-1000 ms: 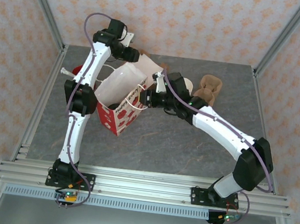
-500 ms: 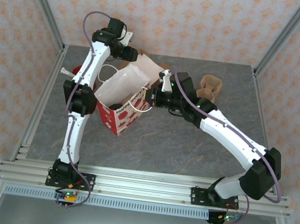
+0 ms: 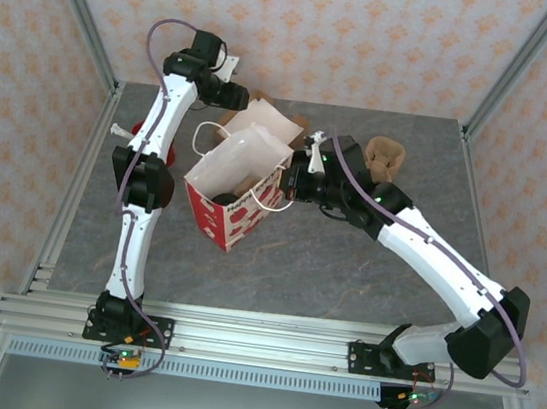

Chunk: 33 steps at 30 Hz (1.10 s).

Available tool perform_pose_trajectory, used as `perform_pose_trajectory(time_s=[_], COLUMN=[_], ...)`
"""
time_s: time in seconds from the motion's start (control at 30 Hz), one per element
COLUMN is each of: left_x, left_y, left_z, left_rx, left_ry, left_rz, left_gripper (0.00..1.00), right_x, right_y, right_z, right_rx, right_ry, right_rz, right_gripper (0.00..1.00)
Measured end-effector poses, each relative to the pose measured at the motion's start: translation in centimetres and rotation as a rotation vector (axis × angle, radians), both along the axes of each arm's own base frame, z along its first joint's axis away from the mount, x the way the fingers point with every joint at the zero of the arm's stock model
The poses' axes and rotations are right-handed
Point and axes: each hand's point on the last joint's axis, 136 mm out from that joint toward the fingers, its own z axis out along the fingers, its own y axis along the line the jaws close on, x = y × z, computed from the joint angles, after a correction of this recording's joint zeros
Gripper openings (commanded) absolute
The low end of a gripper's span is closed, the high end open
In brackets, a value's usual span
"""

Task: Pack the takeout coffee

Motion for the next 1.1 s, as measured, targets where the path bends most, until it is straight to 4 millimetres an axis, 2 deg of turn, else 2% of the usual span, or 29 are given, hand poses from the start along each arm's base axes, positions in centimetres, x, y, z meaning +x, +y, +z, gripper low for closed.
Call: perform_pose_trajectory(time_s=[0.23,0.43,0.73,0.93,1.0,1.1], left_x=[-0.4,-1.2,-1.8,-1.2,-0.9,-0.5], left_y=[-0.4,-1.1,-3.0,-1.9,-1.6,-1.6], left_z=[-0.8,-2.6,-3.6,-4.3,-5.3,-7.6], left_rx=[-0.016,-0.001,0.081,0.135,0.150,0.157], left_ry=[0.028,0.077,0.079,0.075,0.085,0.116], left_rz=[-0.015,-0.038,-0.081,-0.044,-0.032,-0.024], left_gripper=[0.60,0.60,0.64,0.67,0.68,0.68], right_x=[-0.7,-0.7,-0.2,0.1,0.3,0.6], right_y=[-1.8,-3.4,-5.1,-5.7,-6.0,-6.4], right_z=[0.8,0.5,0.0,2.2,2.8,3.3], right_rx=[-0.042,-0.075,-0.130,-0.126,-0.129,-0.135], right_ry=[-0.001,0.008,0.021,-0.021,-0.034,-0.044], right_rz=[-0.042,-0.083,-0.135,-0.160,-0.173,-0.194], right_gripper=[0.07,0.12,0.45,0.68,0.72,0.72])
